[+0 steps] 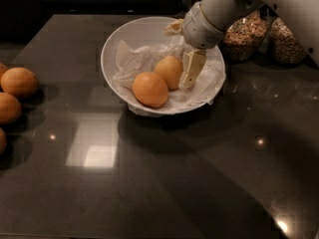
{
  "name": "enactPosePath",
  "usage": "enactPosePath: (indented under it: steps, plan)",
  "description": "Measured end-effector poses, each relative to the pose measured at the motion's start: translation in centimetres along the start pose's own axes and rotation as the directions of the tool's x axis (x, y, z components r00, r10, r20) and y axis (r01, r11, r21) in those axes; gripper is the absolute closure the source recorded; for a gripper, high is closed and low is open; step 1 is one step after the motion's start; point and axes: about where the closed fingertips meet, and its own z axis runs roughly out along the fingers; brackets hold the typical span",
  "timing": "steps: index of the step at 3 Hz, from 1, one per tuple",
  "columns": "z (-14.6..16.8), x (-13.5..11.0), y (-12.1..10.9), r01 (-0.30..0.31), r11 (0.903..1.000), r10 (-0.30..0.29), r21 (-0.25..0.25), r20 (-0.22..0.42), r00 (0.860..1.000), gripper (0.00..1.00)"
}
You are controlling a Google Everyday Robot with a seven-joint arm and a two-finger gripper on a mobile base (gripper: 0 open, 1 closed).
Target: Pick orange from white bowl
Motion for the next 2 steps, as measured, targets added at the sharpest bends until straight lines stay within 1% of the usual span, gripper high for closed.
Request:
enactPosePath:
  steps: [1, 2]
  plan:
    - [1.15, -0.03, 0.1, 0.01, 0.9997, -0.01, -0.021, 0.007, 1.0, 0.09]
    - [1.17, -0.02, 0.1, 0.01, 0.9997, -0.01, -0.021, 0.007, 1.0, 0.2]
